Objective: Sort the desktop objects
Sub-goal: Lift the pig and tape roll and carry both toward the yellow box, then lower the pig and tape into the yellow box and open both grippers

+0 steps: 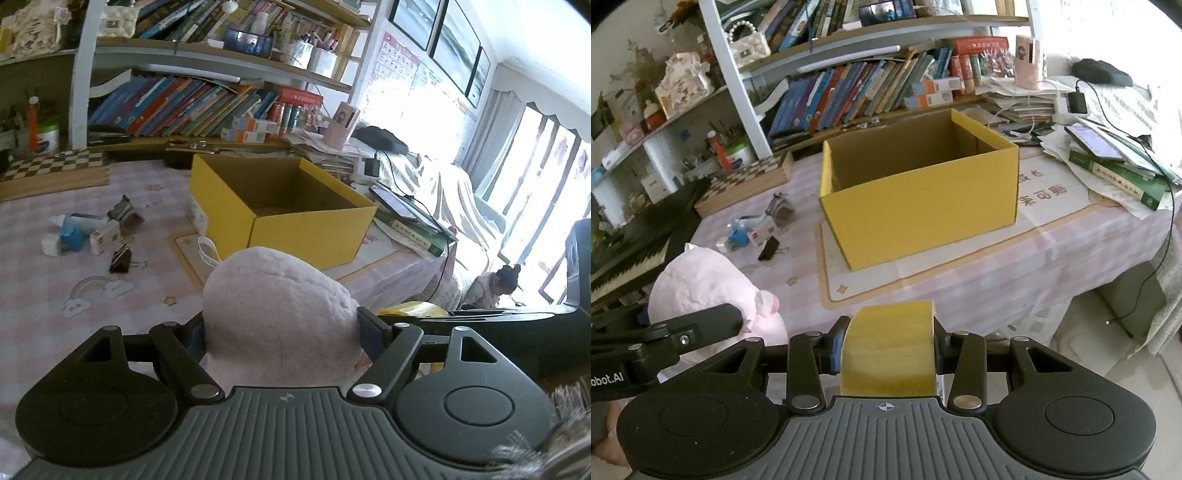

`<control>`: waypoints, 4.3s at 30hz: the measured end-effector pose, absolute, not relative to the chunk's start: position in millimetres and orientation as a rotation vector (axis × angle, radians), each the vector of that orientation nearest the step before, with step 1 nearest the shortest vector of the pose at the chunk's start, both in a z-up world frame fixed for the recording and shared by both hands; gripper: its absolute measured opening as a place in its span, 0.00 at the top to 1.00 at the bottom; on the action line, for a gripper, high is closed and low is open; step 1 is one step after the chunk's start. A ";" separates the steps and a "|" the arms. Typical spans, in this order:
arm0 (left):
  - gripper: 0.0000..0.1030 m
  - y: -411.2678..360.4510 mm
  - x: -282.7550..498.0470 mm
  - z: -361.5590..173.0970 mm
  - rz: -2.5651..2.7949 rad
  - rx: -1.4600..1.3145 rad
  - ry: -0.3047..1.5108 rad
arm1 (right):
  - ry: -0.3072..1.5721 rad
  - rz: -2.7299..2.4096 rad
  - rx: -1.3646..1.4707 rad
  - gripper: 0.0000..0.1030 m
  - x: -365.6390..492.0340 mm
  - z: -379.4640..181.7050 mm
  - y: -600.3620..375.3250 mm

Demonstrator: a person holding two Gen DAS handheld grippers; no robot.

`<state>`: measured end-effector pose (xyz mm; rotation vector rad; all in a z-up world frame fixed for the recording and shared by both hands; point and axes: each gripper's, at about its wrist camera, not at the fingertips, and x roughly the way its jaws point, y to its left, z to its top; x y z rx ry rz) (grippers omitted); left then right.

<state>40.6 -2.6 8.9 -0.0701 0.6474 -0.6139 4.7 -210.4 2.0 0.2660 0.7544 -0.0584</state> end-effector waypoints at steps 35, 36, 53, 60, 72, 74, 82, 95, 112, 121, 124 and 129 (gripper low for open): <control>0.26 -97.8 107.8 30.6 -0.667 -0.054 0.559 | 0.734 -0.042 0.235 0.60 77.7 17.0 -301.8; 0.26 -100.2 110.3 32.3 -0.664 -0.054 0.554 | 0.727 -0.033 0.230 0.60 81.6 19.1 -304.5; 0.26 -134.4 174.9 60.1 -0.526 0.057 0.462 | 0.613 0.169 0.088 0.60 163.1 51.7 -334.0; 0.26 -154.2 211.2 47.5 -0.505 0.184 0.494 | 0.608 0.248 0.010 0.60 200.1 47.7 -333.1; 0.25 -186.8 289.9 14.1 -0.508 0.417 0.631 | 0.762 0.344 -0.171 0.60 298.7 9.4 -324.0; 0.25 -192.3 299.5 7.5 -0.504 0.455 0.645 | 0.788 0.363 -0.216 0.60 312.2 1.9 -319.8; 0.23 -207.5 326.0 -16.5 -0.517 0.542 0.730 | 0.908 0.415 -0.324 0.60 355.3 -24.5 -306.6; 0.19 -215.9 335.3 -29.6 -0.514 0.563 0.779 | 0.989 0.433 -0.324 0.60 374.9 -45.2 -305.8; 0.08 -193.8 301.0 19.7 -0.423 0.463 0.606 | 0.790 0.398 -0.241 0.48 343.7 1.8 -318.5; 0.00 -169.1 250.8 56.0 -0.327 0.322 0.470 | 0.600 0.320 -0.180 0.42 290.9 40.6 -335.2; 0.00 -161.0 234.4 63.3 -0.300 0.271 0.447 | 0.567 0.302 -0.157 0.42 272.7 48.6 -339.1; 0.00 -145.7 205.9 69.6 -0.249 0.194 0.416 | 0.512 0.261 -0.111 0.40 241.5 57.9 -342.5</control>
